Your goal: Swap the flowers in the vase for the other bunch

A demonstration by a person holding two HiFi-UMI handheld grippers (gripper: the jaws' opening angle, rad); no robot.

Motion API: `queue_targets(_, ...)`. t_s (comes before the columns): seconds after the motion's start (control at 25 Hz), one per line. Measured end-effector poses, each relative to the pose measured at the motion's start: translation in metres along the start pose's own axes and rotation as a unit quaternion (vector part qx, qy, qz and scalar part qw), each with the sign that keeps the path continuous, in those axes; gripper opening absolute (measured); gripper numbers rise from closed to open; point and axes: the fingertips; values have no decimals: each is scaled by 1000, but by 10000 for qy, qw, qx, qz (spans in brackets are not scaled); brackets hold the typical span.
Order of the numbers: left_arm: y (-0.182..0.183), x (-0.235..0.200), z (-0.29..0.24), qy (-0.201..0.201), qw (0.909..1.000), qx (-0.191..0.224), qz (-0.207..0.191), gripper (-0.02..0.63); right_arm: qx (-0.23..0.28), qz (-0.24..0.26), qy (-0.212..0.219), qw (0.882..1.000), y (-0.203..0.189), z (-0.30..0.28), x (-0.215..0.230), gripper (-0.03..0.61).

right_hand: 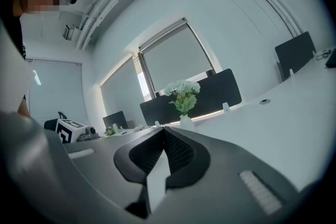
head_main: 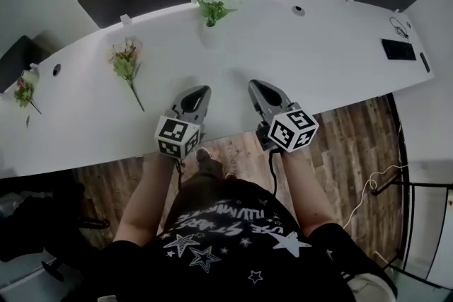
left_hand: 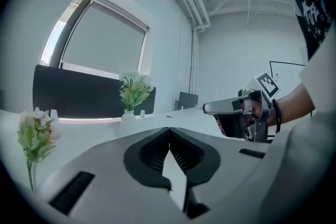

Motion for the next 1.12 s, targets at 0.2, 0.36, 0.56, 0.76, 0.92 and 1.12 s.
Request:
queue_targets(0.2, 6, 23, 33, 168, 9997, 145, -38, 9, 24, 100, 212, 9997, -3, 22, -26, 3)
queue_targets(0.36, 18, 32, 49, 222, 9992, 290, -150, 9, 79, 89, 273, 9996, -5, 34, -42, 3)
queue_targets(0.56, 21, 39, 57, 124, 9991, 395, -41, 9, 31, 199, 5, 9998, -11, 49, -54, 3)
queue_targets(0.76, 13, 46, 66, -174, 9992, 354, -25, 9, -42, 354, -257, 9990, -17, 59, -69, 2)
queue_targets(0.92, 9, 31, 91, -320, 9989, 310, -110, 9, -113, 356, -498, 9981, -31, 52, -91, 2)
queue_targets(1.12, 14, -13, 143, -177, 9986, 481, 86, 9, -125, 415, -595, 9973, -48, 29, -134, 2)
Point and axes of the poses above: the fingertips, and each gripper's own axes: z backward along the fingers, x to its right, y out of its top, and after that the axes turned 12 degrees about y, right-handed
